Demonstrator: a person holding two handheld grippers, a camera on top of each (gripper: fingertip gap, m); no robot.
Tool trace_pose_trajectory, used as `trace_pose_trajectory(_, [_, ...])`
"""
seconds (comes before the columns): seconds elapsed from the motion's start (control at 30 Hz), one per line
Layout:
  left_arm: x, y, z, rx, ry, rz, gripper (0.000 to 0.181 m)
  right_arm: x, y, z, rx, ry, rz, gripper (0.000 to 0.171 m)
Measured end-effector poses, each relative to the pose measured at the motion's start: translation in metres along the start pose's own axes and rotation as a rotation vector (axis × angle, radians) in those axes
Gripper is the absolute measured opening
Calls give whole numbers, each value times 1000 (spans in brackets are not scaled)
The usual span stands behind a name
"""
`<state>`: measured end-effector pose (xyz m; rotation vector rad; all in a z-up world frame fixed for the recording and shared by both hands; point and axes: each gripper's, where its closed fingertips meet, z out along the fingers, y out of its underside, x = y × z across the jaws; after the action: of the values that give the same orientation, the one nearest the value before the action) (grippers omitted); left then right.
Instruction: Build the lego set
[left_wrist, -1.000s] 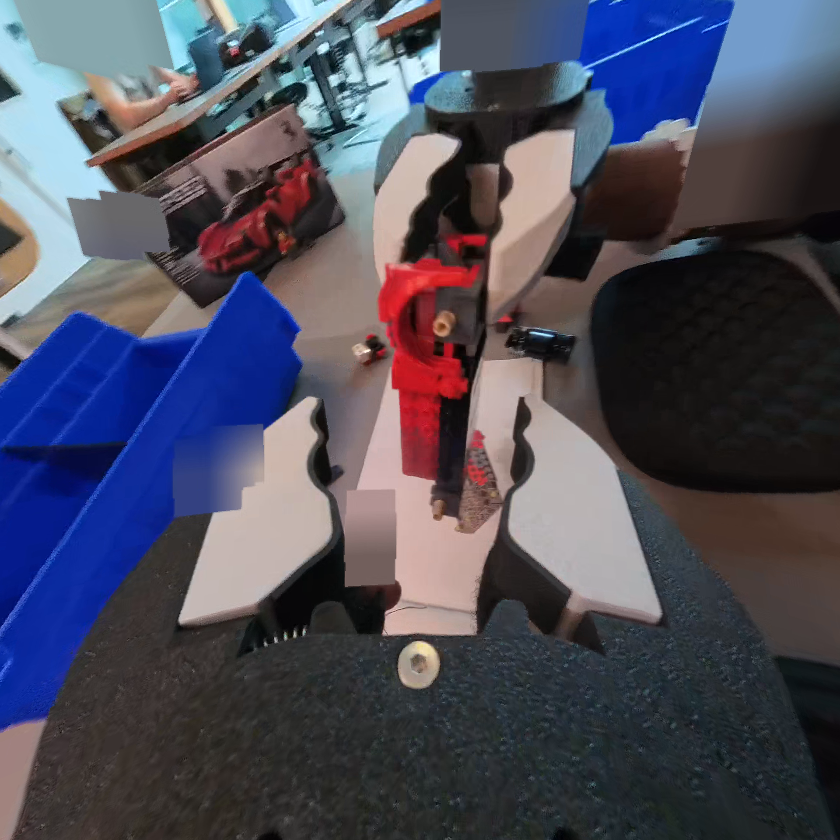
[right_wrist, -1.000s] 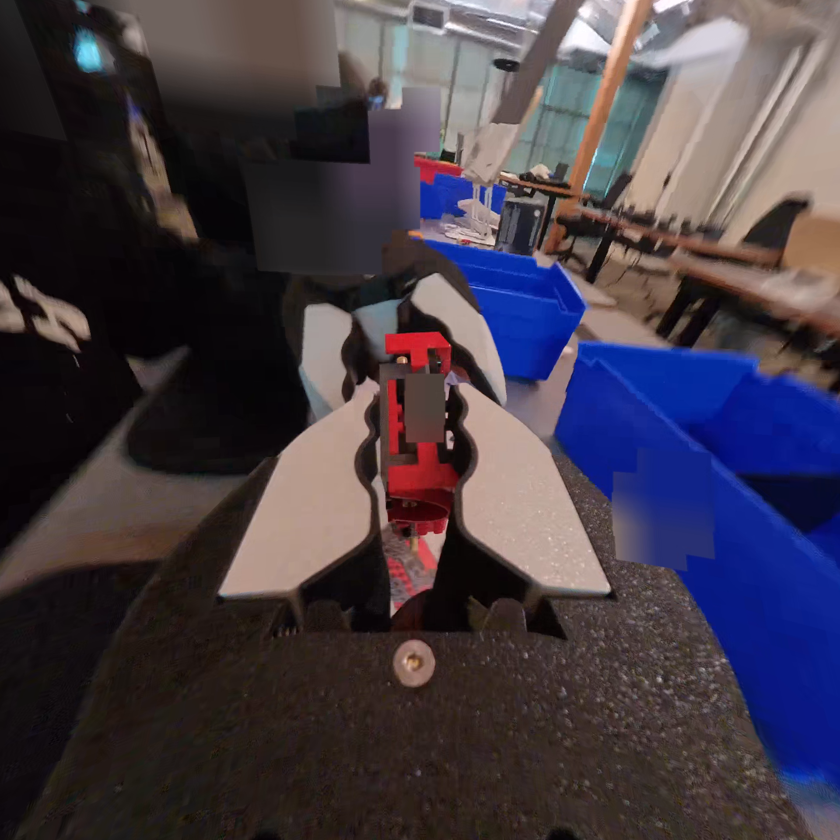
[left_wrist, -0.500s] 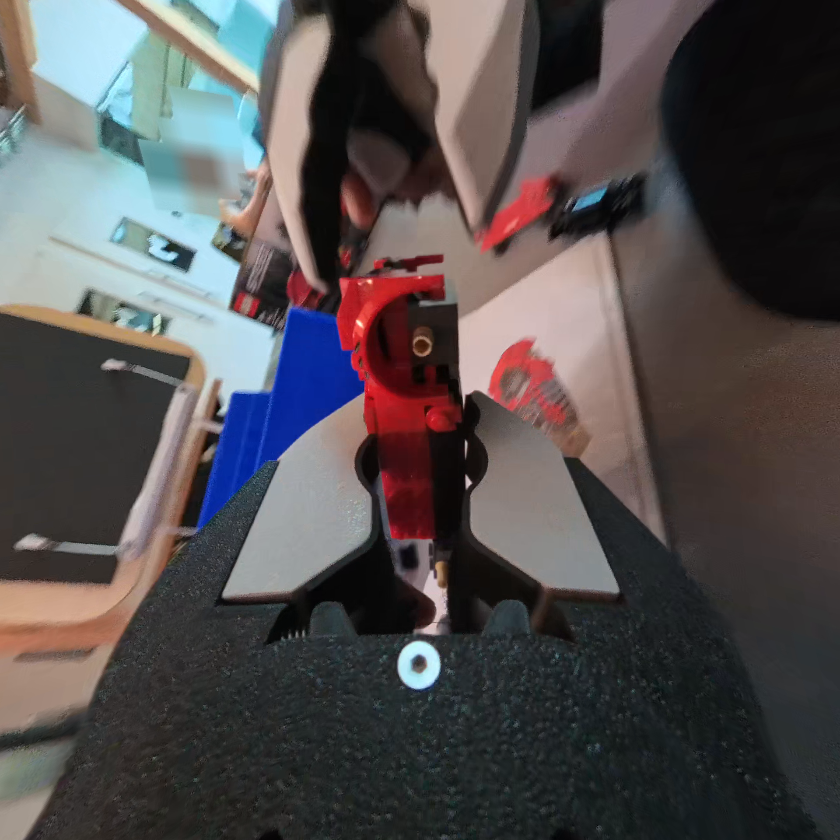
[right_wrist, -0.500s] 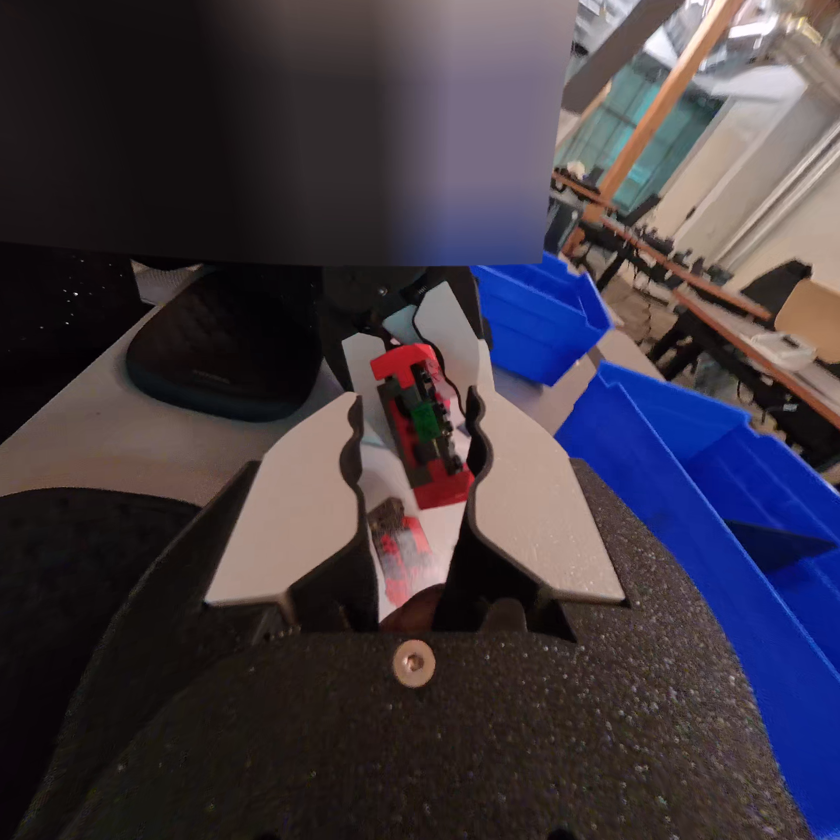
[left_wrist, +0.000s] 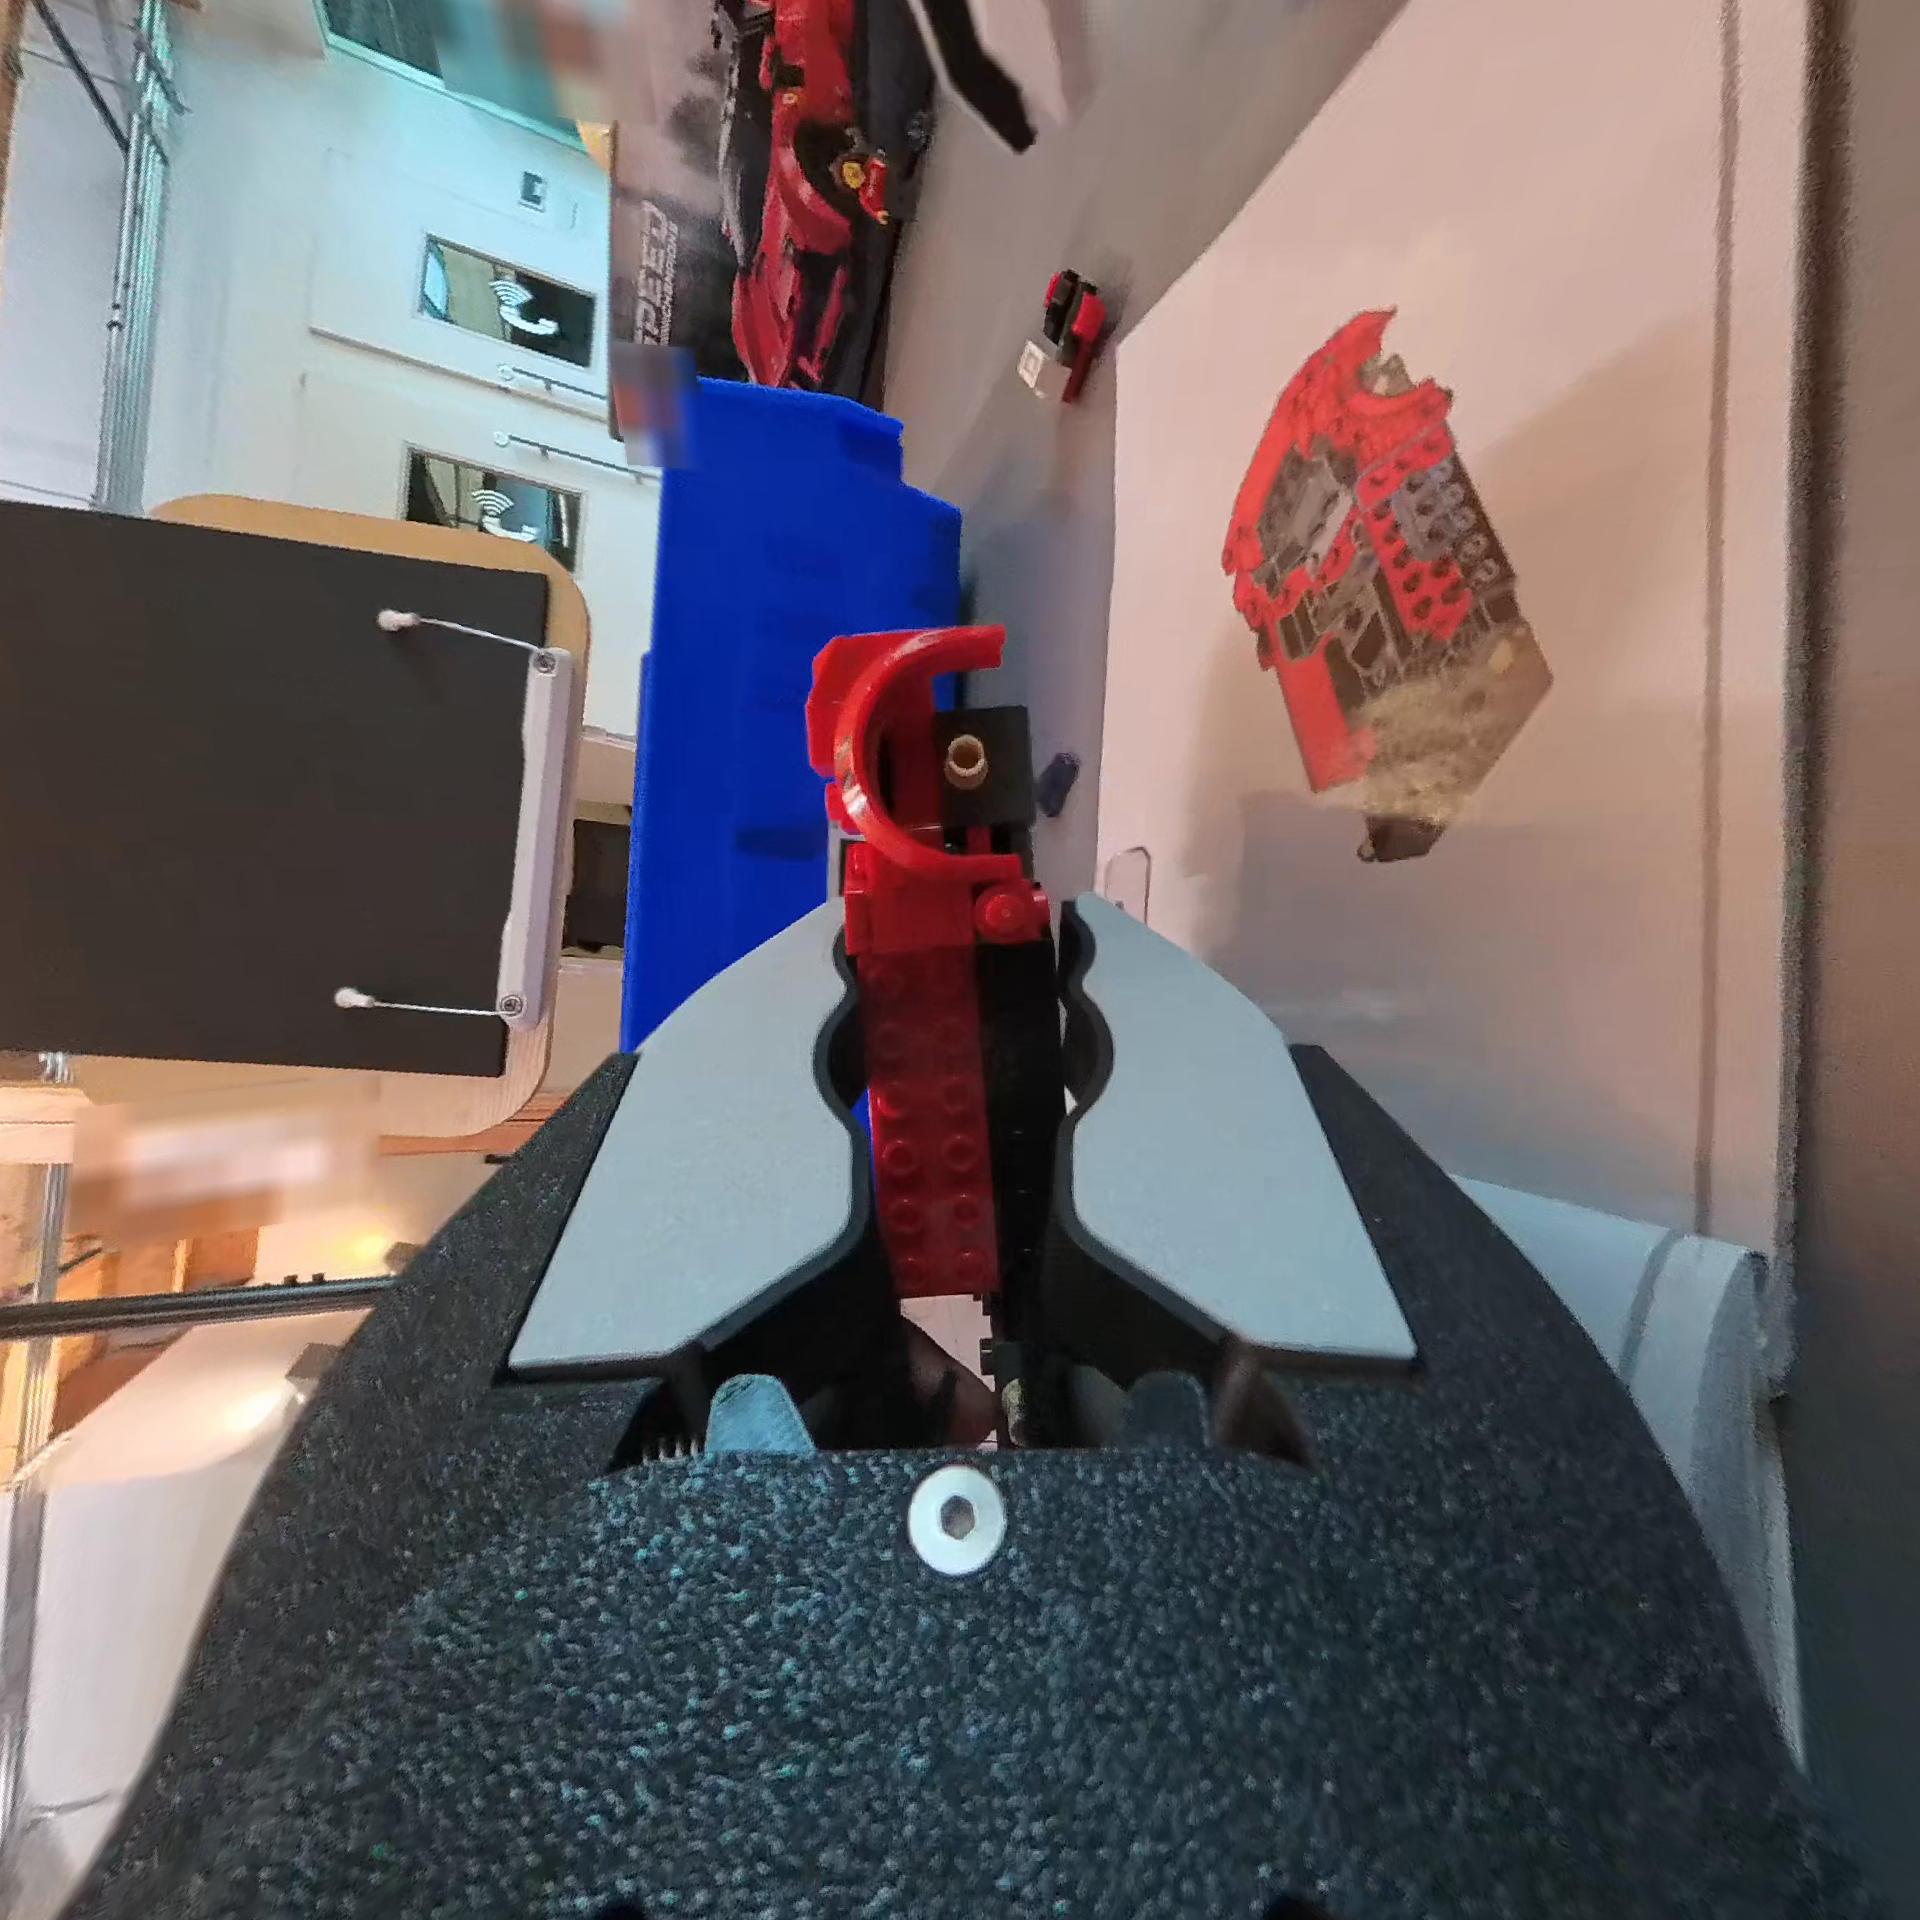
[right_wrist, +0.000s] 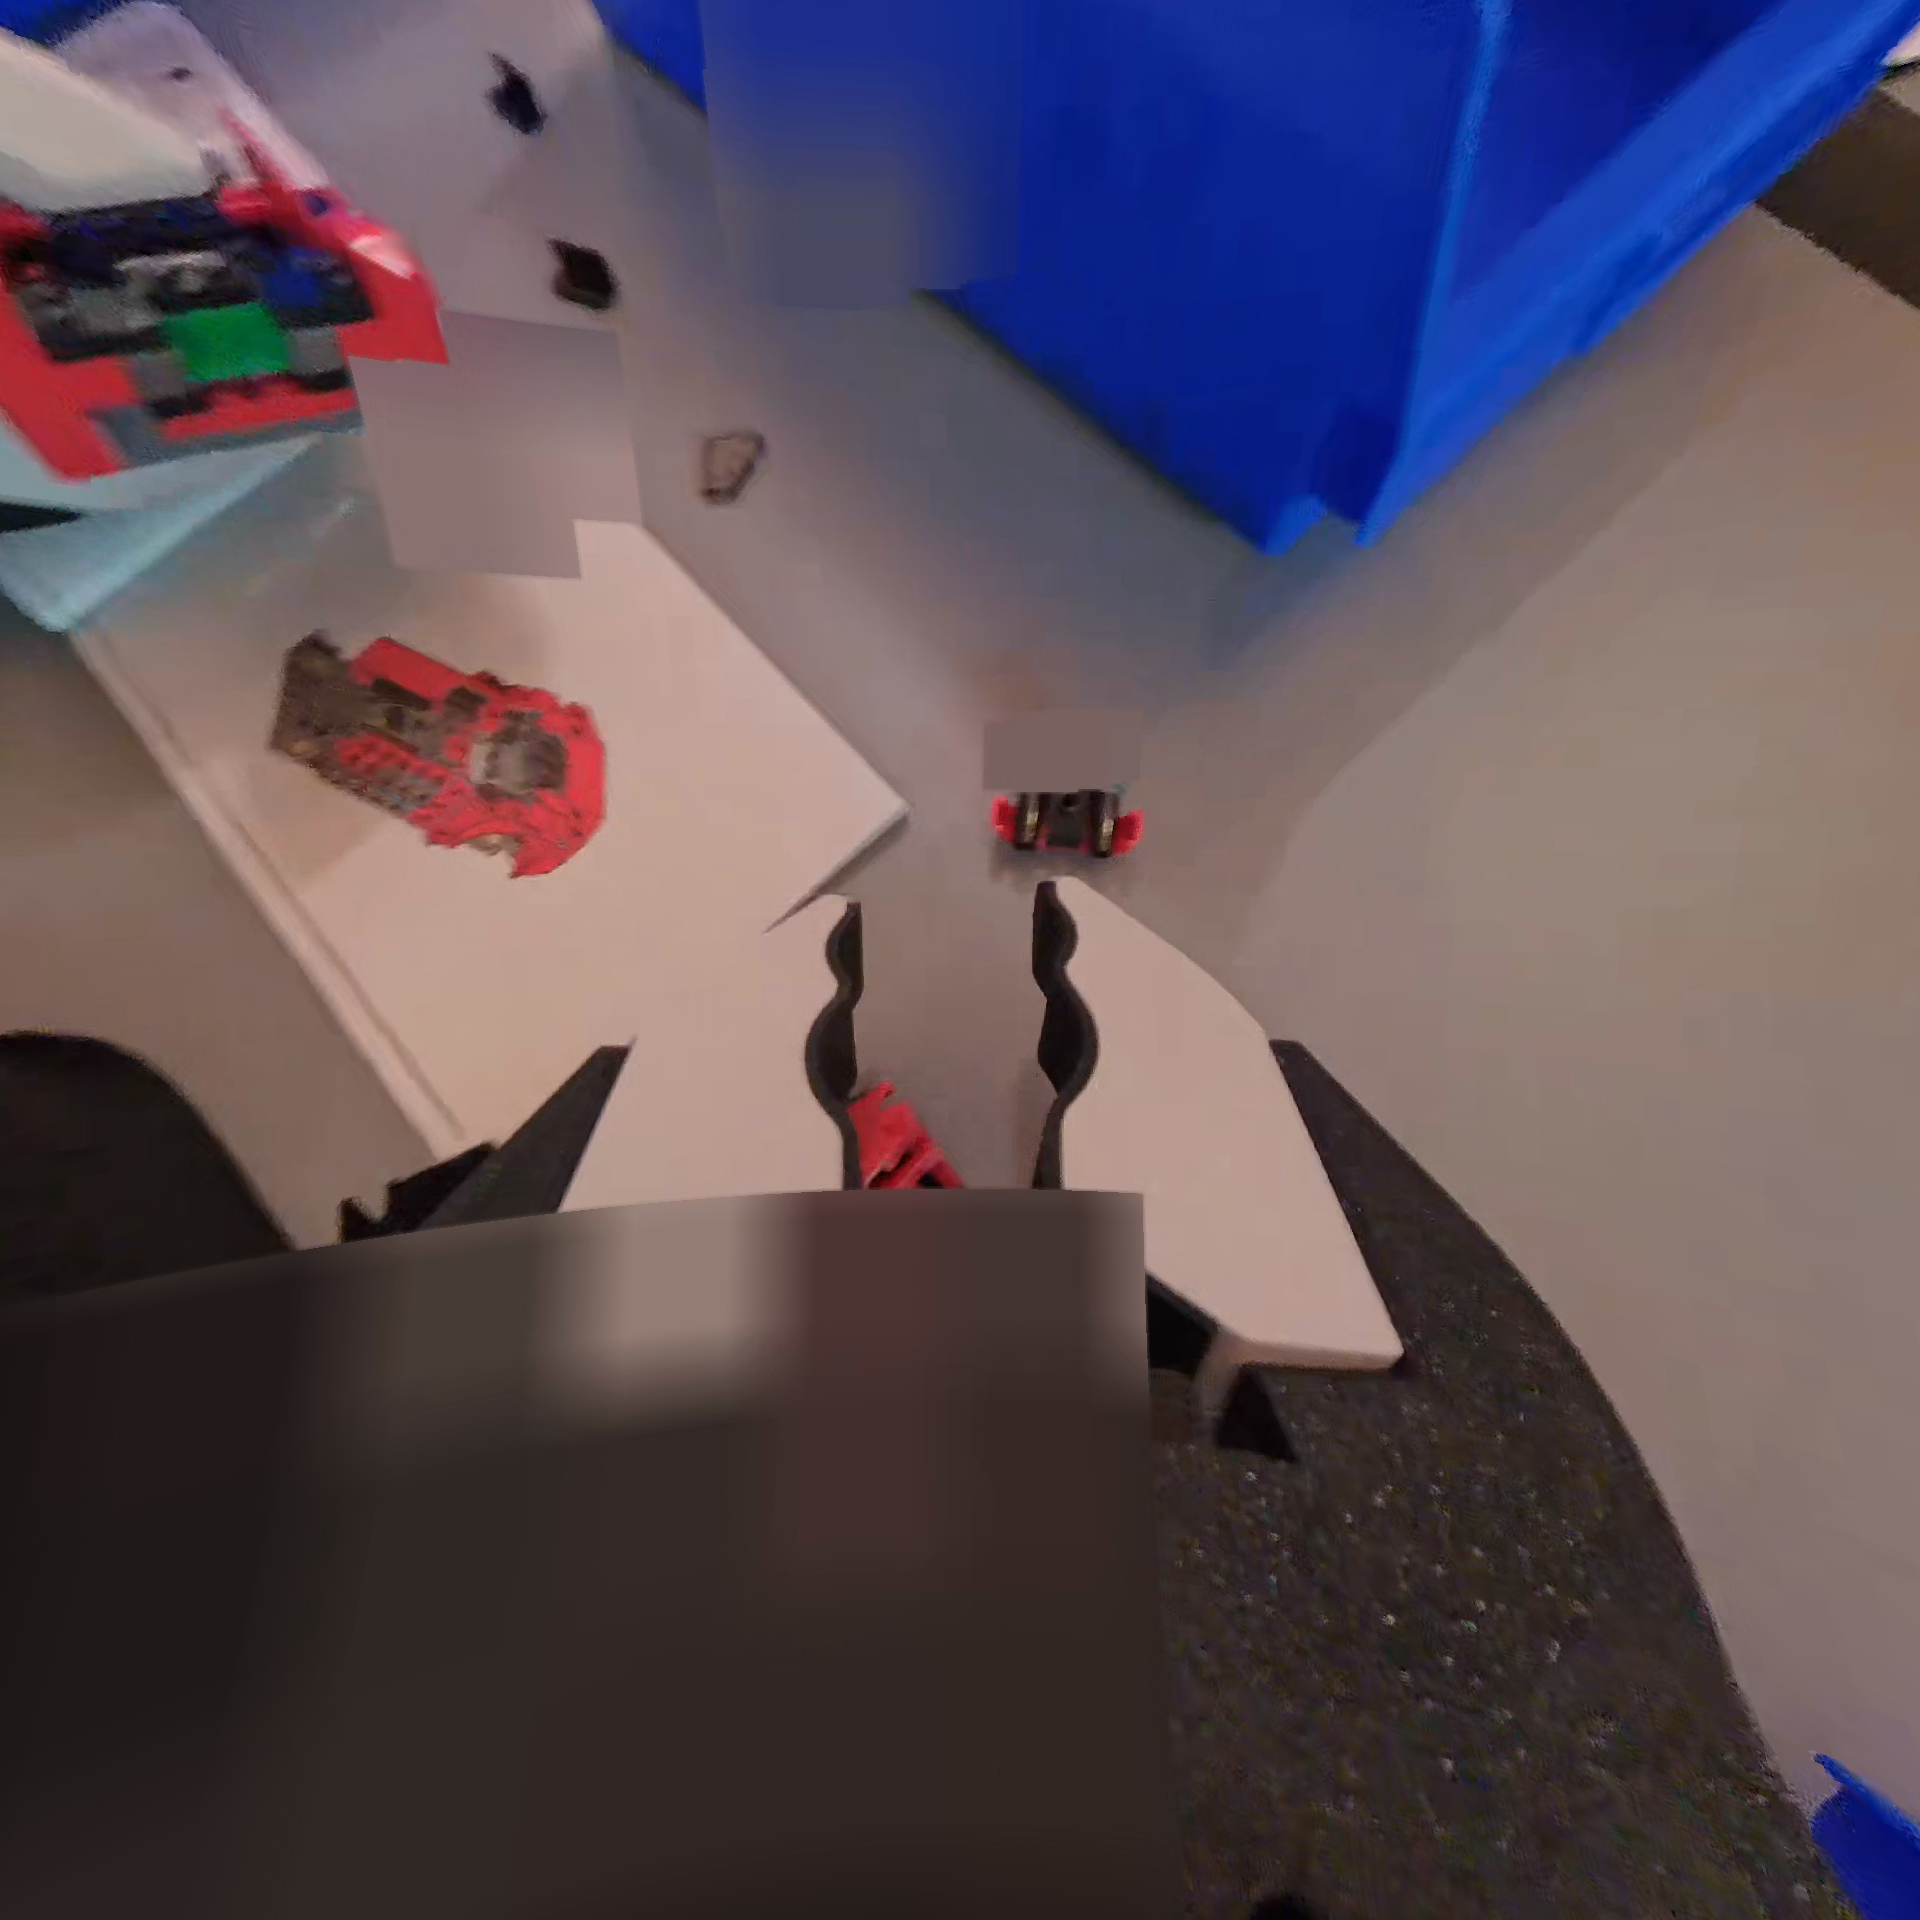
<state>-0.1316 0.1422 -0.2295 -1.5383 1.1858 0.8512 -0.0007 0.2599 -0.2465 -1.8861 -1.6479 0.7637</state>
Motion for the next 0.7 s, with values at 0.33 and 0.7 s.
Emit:
trace_pose_trajectory(0.33, [15, -8, 1, 14, 36, 102, 33, 24, 3, 36, -43, 133, 32, 45])
trace_pose_trajectory(0.7, [28, -13, -5, 29, 170, 195, 52, -26, -21, 13, 107, -165, -115, 34])
